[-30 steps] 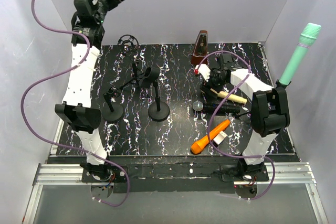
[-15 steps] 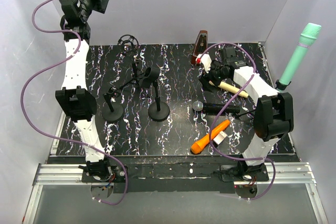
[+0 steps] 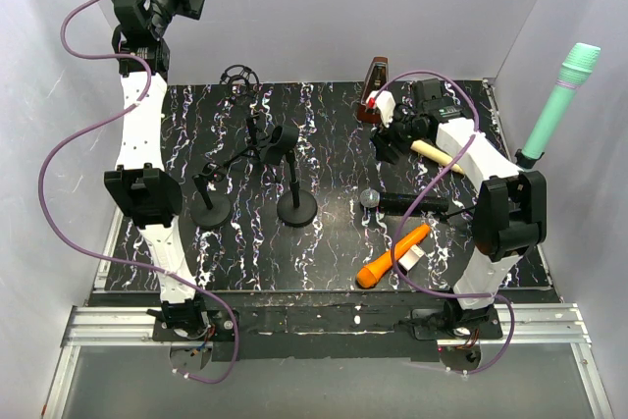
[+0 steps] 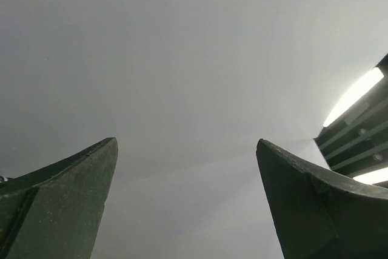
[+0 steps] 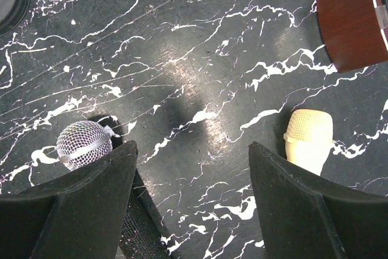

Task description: Remove the microphone from the stand

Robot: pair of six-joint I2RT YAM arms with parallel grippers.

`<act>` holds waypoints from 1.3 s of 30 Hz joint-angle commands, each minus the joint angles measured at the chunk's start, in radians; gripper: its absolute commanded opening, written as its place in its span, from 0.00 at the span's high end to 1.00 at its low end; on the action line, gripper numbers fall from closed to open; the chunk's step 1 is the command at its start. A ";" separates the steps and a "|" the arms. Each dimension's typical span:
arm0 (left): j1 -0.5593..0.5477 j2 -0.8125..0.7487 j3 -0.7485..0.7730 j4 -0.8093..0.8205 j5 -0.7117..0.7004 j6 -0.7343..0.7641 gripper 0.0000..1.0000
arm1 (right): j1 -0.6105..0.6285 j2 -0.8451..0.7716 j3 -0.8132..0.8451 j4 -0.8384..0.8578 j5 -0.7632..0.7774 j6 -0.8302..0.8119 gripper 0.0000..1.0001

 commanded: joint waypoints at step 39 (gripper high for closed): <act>-0.090 -0.703 -0.645 -1.013 0.645 1.964 0.02 | 0.262 -0.328 -0.028 -0.102 -0.251 0.451 0.02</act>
